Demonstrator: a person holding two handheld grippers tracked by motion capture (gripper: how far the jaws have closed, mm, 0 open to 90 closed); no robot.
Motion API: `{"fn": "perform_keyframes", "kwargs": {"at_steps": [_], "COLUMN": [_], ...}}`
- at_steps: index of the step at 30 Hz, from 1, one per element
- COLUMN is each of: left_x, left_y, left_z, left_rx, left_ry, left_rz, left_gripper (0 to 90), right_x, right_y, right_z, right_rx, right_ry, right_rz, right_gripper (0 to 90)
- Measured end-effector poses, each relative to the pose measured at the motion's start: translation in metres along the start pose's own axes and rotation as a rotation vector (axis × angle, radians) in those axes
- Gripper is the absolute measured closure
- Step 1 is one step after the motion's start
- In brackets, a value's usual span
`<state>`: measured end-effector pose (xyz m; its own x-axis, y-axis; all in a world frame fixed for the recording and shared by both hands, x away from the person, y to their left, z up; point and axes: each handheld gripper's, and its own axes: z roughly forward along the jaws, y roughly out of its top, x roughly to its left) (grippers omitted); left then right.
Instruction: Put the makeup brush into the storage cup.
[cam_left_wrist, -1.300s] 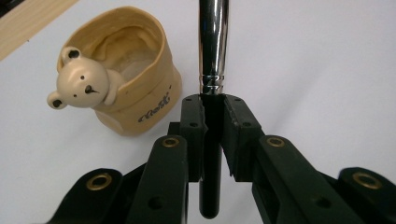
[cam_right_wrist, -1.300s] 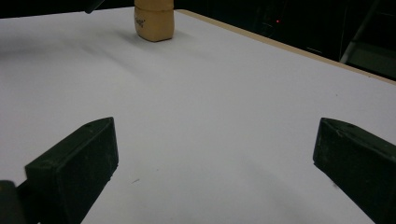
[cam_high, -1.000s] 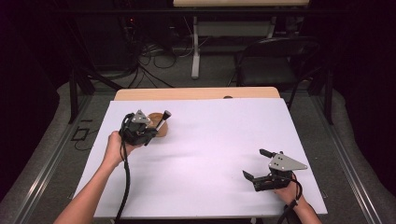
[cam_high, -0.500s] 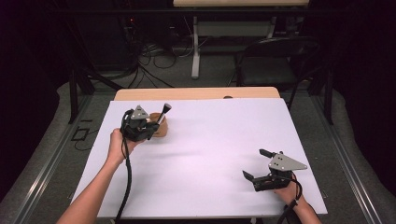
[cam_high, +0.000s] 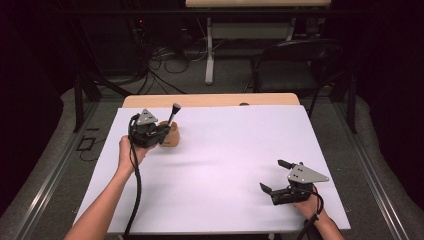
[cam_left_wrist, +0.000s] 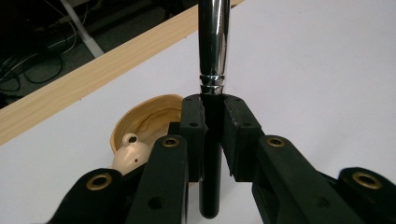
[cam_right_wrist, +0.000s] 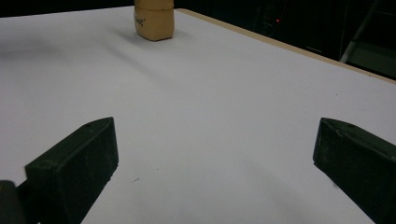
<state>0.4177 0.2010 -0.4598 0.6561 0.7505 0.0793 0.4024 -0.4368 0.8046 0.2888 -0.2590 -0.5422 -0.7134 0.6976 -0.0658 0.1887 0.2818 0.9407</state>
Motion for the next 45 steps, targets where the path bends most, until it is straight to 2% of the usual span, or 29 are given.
{"fn": "perform_keyframes", "kwargs": {"at_steps": [8,17,30,45], "left_x": [0.002,0.004,0.007,0.008], "left_y": [0.001,0.004,0.005,0.006], "left_z": [0.003,0.006,0.013,0.023], "left_rx": [-0.040,-0.104,-0.165,-0.204], "left_ry": [0.014,0.051,0.088,0.116], "left_rz": [-0.025,-0.047,-0.079,-0.096], "left_gripper": [79.4,79.4,79.4,79.4], "right_x": [0.000,0.000,0.000,0.000], "right_y": [0.000,0.000,0.000,0.000], "right_z": [0.000,0.000,0.000,0.000], "right_rx": [0.003,0.003,0.003,0.004], "right_ry": [-0.003,-0.002,-0.001,0.000], "right_rz": [0.002,0.001,0.000,0.000], "right_gripper": [0.0,0.0,0.0,0.0]}}
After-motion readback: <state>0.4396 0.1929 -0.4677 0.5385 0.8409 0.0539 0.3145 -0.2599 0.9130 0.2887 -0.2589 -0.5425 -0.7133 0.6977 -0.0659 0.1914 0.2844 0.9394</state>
